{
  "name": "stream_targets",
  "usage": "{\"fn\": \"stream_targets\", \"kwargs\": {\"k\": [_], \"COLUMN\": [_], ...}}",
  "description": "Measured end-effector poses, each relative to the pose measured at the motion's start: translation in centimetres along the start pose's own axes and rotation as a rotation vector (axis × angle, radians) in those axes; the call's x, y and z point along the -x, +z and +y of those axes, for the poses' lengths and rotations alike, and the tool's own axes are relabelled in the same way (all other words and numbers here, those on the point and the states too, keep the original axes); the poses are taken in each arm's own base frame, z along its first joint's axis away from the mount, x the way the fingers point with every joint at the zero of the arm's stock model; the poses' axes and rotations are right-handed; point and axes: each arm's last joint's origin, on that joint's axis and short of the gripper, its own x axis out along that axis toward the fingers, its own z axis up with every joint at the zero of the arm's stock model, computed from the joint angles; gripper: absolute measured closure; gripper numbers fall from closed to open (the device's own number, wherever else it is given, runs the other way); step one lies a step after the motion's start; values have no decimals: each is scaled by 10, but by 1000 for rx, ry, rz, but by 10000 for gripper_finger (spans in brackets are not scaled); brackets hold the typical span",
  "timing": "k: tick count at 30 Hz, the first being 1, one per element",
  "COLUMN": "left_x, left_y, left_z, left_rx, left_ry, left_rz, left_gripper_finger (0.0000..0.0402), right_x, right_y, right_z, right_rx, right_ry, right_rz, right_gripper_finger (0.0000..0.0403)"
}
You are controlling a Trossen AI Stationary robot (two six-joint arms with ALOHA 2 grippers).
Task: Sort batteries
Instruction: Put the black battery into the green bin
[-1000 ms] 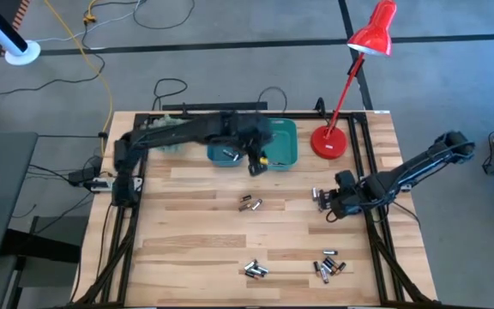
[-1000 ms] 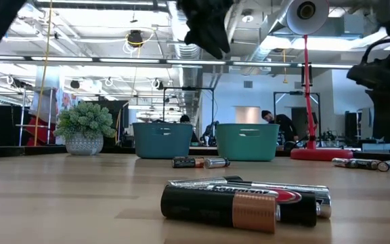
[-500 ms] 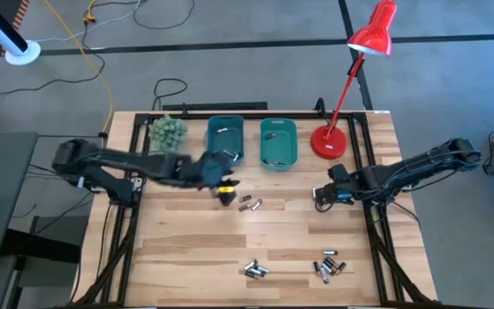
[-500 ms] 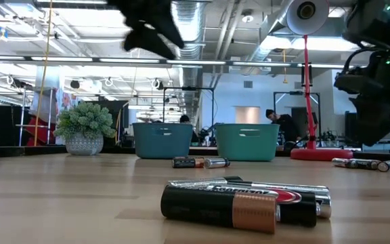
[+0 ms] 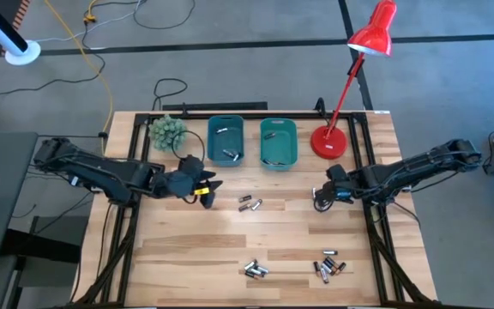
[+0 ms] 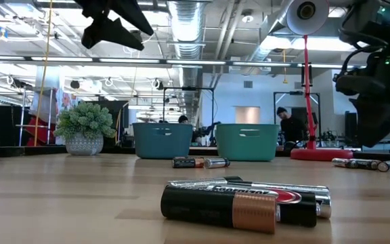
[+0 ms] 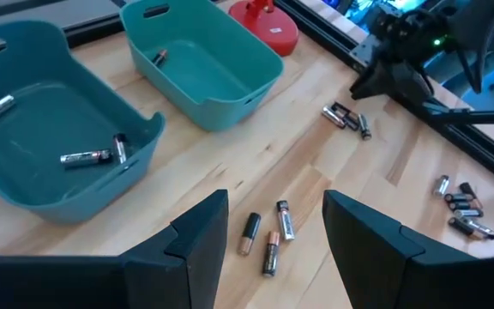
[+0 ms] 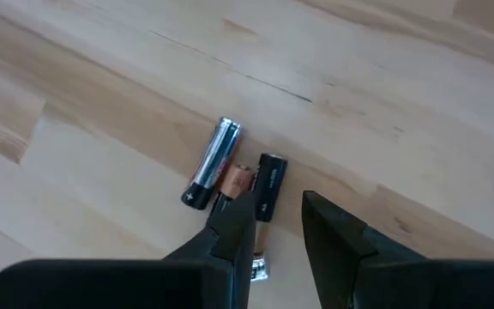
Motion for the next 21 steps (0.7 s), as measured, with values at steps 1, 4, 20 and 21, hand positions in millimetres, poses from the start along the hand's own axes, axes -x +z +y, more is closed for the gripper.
{"fn": "stream_targets", "kwargs": {"k": [1, 4, 20, 21], "left_x": [0, 0, 0, 0], "left_y": [0, 0, 0, 0], "left_z": [0, 0, 0, 0], "left_rx": [1, 4, 2, 2], "left_ry": [0, 0, -2, -2], "left_rz": [0, -2, -4, -4], "left_gripper_finger": [214, 214, 214, 214], "right_x": [0, -4, -31, -31], "right_y": [-1, -7, -20, -19], "right_z": [1, 4, 16, 16], "right_rx": [-2, 2, 41, 40], "right_ry": [1, -16, -144, -143], "right_rz": [3, 20, 50, 49], "right_gripper_finger": [285, 285, 285, 285]}}
